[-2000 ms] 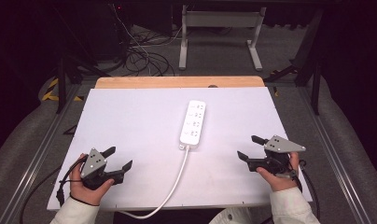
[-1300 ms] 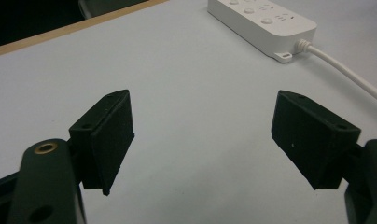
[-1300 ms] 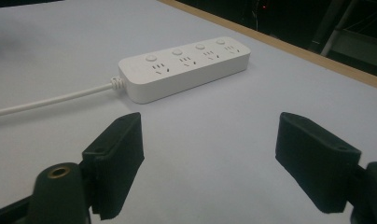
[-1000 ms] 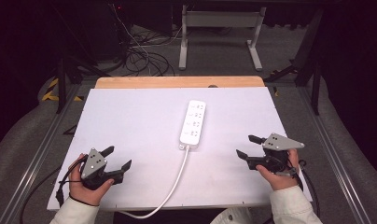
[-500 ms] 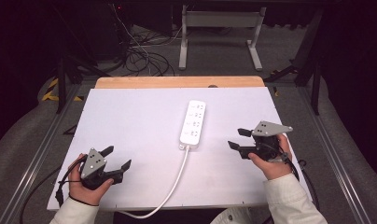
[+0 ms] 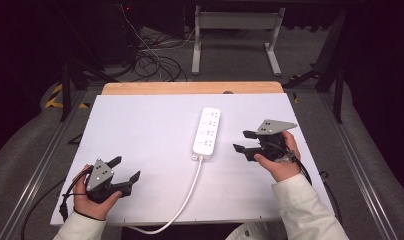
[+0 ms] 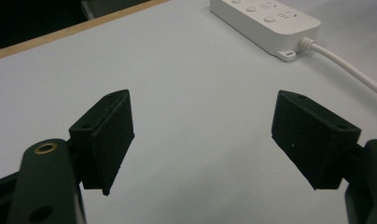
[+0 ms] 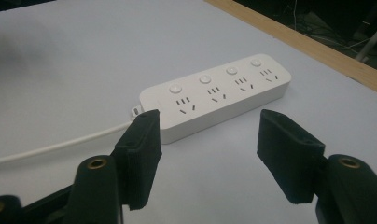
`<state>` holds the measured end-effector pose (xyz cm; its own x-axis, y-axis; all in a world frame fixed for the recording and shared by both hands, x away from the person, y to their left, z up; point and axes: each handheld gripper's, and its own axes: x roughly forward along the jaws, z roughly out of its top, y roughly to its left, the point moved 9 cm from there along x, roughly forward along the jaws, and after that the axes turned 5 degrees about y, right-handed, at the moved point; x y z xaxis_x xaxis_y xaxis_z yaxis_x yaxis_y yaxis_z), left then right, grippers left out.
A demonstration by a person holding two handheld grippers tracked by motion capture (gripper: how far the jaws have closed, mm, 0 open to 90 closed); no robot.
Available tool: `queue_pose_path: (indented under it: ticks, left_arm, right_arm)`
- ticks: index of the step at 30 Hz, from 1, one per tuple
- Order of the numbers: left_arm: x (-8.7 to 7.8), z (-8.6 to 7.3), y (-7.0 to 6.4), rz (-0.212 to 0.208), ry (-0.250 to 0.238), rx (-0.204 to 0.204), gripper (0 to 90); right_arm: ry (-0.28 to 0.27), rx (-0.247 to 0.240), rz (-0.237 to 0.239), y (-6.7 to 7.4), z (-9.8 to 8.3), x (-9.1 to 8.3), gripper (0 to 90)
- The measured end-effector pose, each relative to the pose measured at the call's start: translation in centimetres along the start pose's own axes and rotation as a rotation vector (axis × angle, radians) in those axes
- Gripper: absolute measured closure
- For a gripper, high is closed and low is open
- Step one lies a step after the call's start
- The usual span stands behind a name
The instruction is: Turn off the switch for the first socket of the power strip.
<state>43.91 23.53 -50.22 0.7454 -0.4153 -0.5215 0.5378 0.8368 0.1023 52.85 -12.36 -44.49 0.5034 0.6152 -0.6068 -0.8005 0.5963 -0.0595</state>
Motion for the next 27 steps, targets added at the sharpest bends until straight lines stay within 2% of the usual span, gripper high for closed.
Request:
queue_pose_path:
  ticks: [12, 14, 19, 23, 27]
  left_arm:
    - [0.0, 0.0, 0.1, -0.001, 0.001, 0.002, 21.5]
    - [0.0, 0.0, 0.0, -0.004, -0.001, -0.007, 21.5]
    - [0.0, -0.1, 0.1, 0.000, 0.002, -0.001, 21.5]
    - [0.0, -0.1, 0.1, -0.002, 0.002, -0.001, 21.5]
    - [0.0, -0.1, 0.1, -0.002, 0.001, -0.007, 21.5]
  right_arm:
    - [0.004, -0.037, 0.024, 0.6, 2.3, 2.1, 40.8]
    - [0.004, -0.044, 0.026, 0.7, 2.6, 2.3, 41.0]
    - [-0.005, -0.043, 0.032, 0.8, 3.1, 2.7, 41.5]
    - [-0.021, -0.037, 0.039, 0.9, 3.5, 3.1, 46.0]
    - [-0.039, -0.027, 0.070, 1.2, 4.0, 3.5, 58.0]
